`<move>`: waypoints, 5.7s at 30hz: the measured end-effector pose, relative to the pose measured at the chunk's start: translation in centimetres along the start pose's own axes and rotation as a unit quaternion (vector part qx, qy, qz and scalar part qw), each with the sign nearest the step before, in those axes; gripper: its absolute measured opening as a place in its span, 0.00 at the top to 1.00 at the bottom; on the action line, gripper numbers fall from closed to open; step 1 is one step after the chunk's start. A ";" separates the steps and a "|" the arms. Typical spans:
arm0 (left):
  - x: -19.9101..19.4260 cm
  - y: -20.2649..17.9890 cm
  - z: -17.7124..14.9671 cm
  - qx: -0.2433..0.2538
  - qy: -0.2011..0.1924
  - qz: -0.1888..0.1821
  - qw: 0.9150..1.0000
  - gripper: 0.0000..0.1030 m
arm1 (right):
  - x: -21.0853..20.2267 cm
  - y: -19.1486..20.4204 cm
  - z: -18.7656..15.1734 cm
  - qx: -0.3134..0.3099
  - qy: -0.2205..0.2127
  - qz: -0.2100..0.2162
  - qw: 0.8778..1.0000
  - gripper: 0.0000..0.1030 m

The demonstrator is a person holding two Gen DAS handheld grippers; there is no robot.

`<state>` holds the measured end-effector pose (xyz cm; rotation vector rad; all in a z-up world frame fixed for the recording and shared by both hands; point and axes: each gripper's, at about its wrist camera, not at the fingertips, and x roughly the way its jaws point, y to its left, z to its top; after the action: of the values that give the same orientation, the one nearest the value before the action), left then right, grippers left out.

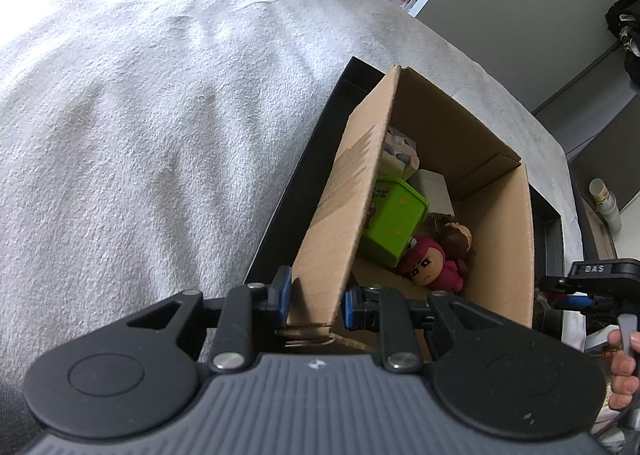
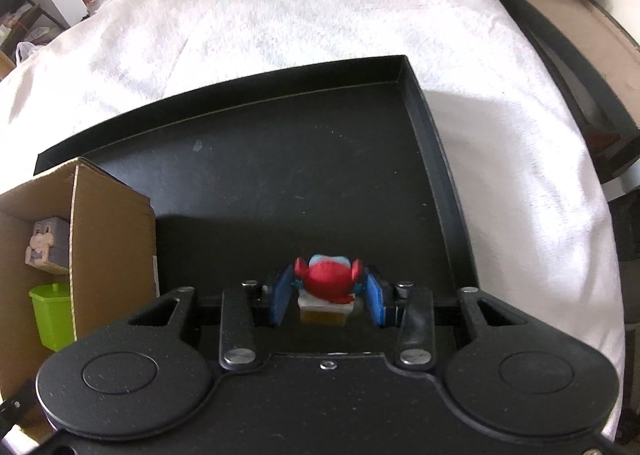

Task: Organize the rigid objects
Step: 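Grasp the red-and-blue mug figure with the right gripper and lift, then carry the mug figure into the cardboard box and open the right gripper, then release the box wall with the left gripper while lifting the right gripper away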

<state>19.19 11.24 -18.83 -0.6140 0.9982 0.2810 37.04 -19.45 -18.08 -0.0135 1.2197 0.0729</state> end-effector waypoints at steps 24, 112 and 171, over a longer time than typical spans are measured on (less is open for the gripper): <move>-0.4 0.0 0.1 0.001 -0.002 0.001 1.000 0.78 | -7.3 0.0 -0.2 -0.027 -0.056 0.028 0.998 0.62; -0.1 0.9 0.2 0.000 0.006 -0.033 0.999 0.77 | -5.9 16.1 -2.3 -0.106 -0.030 0.133 0.985 0.56; -22.3 -10.1 -3.1 0.172 -0.077 -0.014 0.982 0.01 | -24.1 -1.5 -13.8 -0.035 -0.226 0.133 0.964 0.00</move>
<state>10.25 2.55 2.45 -0.2852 0.8620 0.1244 16.00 -22.80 -0.28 0.1002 0.7541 0.3366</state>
